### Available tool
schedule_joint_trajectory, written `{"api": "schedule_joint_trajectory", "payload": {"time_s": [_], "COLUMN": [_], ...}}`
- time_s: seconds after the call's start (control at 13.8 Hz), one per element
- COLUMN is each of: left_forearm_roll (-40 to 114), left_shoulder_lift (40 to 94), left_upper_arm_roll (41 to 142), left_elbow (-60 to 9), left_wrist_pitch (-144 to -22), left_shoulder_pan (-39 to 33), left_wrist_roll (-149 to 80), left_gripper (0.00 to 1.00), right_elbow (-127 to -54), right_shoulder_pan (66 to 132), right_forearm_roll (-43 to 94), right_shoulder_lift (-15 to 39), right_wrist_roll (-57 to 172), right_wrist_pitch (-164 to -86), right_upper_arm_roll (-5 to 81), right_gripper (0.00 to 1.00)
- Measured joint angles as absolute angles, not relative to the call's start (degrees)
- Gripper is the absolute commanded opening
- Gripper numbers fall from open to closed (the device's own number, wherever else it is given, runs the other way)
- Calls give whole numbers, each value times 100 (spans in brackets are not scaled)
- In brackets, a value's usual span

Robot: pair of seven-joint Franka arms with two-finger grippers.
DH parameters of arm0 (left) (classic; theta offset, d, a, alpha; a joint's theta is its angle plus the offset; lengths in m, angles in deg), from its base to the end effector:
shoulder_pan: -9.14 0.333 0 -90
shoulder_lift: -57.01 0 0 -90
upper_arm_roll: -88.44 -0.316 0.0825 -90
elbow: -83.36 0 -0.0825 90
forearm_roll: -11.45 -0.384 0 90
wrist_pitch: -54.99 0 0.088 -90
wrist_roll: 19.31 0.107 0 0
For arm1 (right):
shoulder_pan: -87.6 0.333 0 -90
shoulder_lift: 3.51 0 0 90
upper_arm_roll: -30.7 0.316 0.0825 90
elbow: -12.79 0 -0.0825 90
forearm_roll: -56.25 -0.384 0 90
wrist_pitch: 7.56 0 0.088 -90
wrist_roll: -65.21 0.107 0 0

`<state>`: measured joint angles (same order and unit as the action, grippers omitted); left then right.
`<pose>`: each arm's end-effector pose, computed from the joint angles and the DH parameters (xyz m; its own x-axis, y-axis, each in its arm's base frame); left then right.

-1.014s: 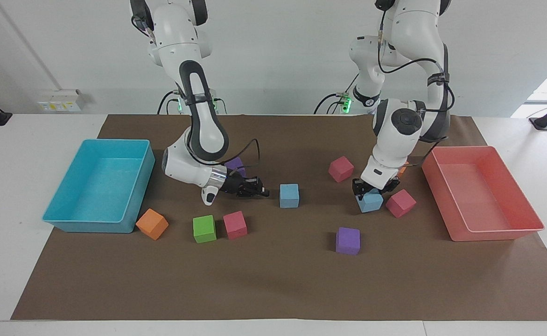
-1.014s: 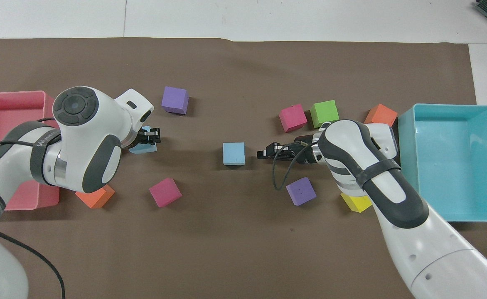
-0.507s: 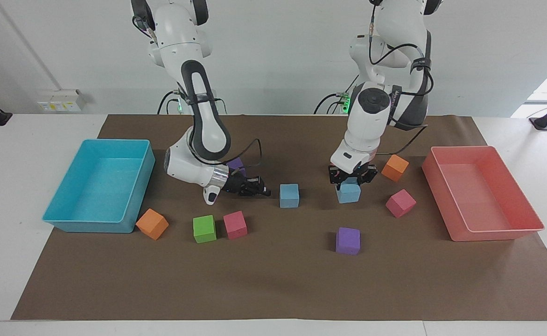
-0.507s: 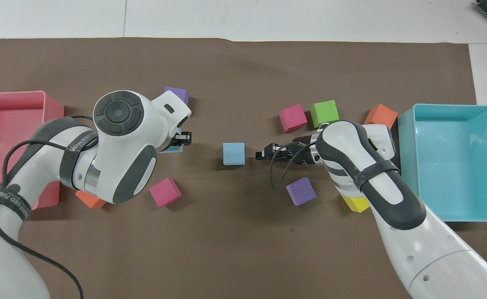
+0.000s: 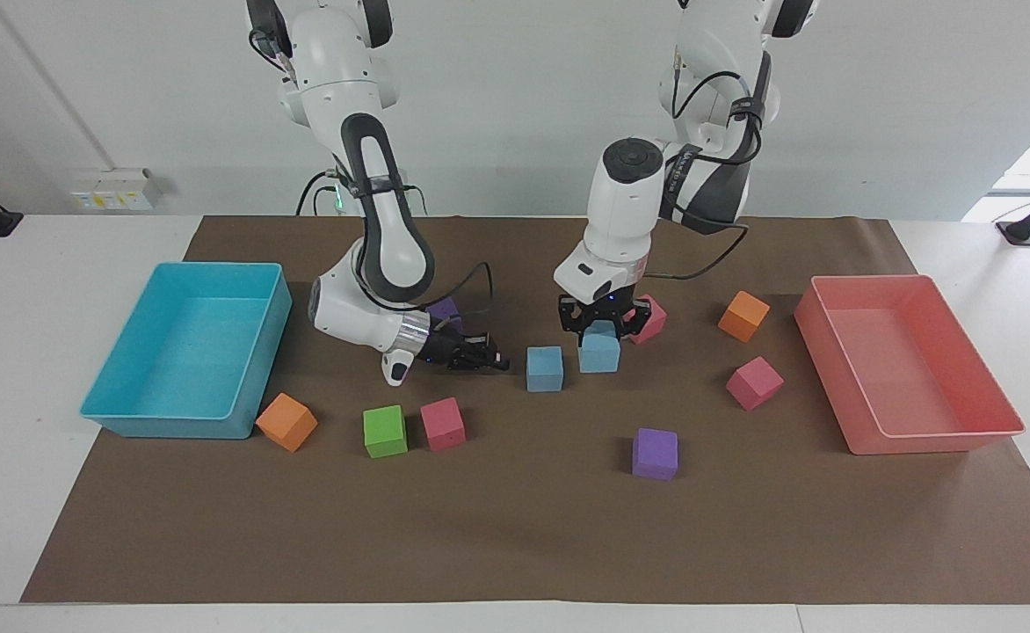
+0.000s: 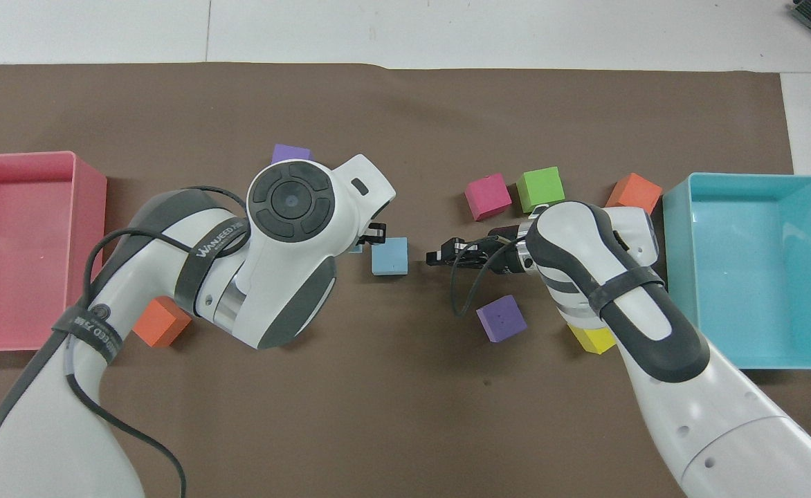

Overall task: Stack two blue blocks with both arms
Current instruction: 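Lift the cube with the left gripper and carry it toward the center cube, then lower the held cube onto the center light-blue cube with the left gripper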

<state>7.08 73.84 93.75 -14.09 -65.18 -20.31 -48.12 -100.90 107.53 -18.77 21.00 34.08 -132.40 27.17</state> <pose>0.5414 -0.3649 0.4322 0.9851 -0.1315 0.1113 -0.1337 -0.9909 0.0124 0.5699 0.2068 0.2487 0.9936 -0.0580 -0.0973 -0.1128 -0.5844 -0.8036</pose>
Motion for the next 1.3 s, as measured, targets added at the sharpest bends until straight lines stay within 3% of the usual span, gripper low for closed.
{"api": "schedule_joint_trajectory", "payload": {"time_s": [1.3], "left_forearm_roll": [1204], "left_shoulder_lift": [8005], "left_upper_arm_roll": [9366], "left_elbow": [-1172], "left_wrist_pitch": [-6792], "left_shoulder_pan": [-2406], "left_wrist_roll": [-5361], "left_gripper": [0], "right_elbow": [-10091], "right_shoulder_pan": [10753], "right_forearm_roll": [-1877], "right_shoulder_lift": [2101], "right_wrist_roll": [3409], "right_wrist_pitch": [-13241], "right_upper_arm_roll": [2717], "right_gripper": [0]}}
